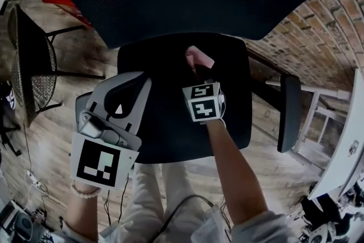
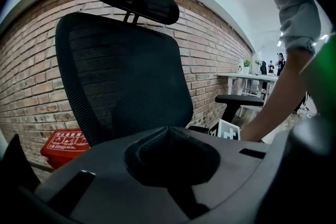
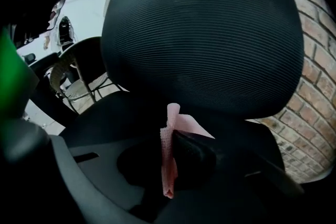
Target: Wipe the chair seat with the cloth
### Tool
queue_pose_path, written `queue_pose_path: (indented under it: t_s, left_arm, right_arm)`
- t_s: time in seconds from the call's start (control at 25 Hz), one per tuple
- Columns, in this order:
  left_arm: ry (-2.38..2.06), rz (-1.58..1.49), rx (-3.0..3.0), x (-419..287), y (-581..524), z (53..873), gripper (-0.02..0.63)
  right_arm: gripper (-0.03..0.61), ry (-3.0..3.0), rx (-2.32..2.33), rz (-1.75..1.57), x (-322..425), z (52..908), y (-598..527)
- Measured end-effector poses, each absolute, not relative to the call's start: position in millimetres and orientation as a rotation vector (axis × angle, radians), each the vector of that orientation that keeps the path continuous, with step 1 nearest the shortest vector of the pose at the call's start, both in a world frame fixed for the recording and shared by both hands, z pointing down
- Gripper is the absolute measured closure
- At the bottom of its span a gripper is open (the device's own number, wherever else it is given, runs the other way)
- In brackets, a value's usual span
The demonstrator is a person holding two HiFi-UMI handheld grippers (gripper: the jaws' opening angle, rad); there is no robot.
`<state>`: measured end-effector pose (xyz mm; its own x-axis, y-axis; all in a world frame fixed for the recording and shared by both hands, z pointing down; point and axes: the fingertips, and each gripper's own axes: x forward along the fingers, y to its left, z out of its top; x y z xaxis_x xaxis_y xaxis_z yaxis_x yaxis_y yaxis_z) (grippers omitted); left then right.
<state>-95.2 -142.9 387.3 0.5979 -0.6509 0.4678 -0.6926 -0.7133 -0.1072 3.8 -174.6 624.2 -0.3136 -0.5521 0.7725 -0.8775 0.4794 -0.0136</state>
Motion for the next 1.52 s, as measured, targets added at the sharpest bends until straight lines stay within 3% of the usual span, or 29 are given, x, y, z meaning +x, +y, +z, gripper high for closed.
queue_pose_path:
  t_s: [0.88, 1.16, 1.52]
  left_arm:
    - [-1.370, 0.680, 2.560, -153.4, -138.6, 370.4, 0.595]
    - [-1.369, 0.668, 2.560, -153.1, -134.7, 373.0, 0.595]
    - [-1.324, 0.665, 2.579, -132.0, -129.9, 378.7, 0.595]
  right_arm:
    - [0.524, -2.253, 0.783, 0.511, -162.7, 598.8, -97.5]
    - [0.523, -2.239, 0.766, 0.489, -156.8, 602.8, -87.7]
    - [0.525, -2.137, 0.846, 0.475, -90.9, 618.9, -86.0]
